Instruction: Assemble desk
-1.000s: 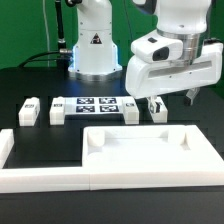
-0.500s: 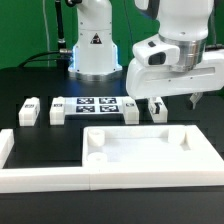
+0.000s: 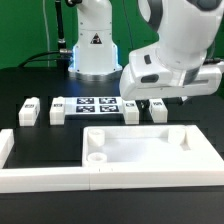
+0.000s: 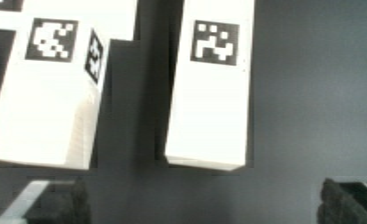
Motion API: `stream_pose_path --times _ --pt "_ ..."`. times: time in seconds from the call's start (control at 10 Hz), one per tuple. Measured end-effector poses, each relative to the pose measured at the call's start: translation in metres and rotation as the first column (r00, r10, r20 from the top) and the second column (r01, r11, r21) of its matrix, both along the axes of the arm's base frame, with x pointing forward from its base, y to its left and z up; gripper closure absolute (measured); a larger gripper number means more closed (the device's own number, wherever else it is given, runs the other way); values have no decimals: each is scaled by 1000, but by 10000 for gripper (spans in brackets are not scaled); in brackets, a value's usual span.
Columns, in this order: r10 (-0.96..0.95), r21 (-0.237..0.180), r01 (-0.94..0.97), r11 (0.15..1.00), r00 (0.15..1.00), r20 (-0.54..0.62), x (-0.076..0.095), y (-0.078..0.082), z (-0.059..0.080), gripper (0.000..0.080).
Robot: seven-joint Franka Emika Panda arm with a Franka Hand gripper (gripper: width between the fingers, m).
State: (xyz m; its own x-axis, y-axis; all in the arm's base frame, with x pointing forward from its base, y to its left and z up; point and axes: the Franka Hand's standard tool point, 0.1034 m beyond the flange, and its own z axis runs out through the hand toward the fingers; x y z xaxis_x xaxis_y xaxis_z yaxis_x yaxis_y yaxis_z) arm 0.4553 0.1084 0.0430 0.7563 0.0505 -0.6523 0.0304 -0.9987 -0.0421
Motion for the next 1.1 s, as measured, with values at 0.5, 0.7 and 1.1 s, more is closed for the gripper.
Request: stream_pose_path --times 0.5,0.7,1.1 --pt "5 -3 -6 1000 978 -210 -5 9 -14 151" --pt "5 -3 -6 1000 978 -209 -5 9 -14 151" --pt "-3 -15 -1 1000 968 -252 -24 8 -30 151"
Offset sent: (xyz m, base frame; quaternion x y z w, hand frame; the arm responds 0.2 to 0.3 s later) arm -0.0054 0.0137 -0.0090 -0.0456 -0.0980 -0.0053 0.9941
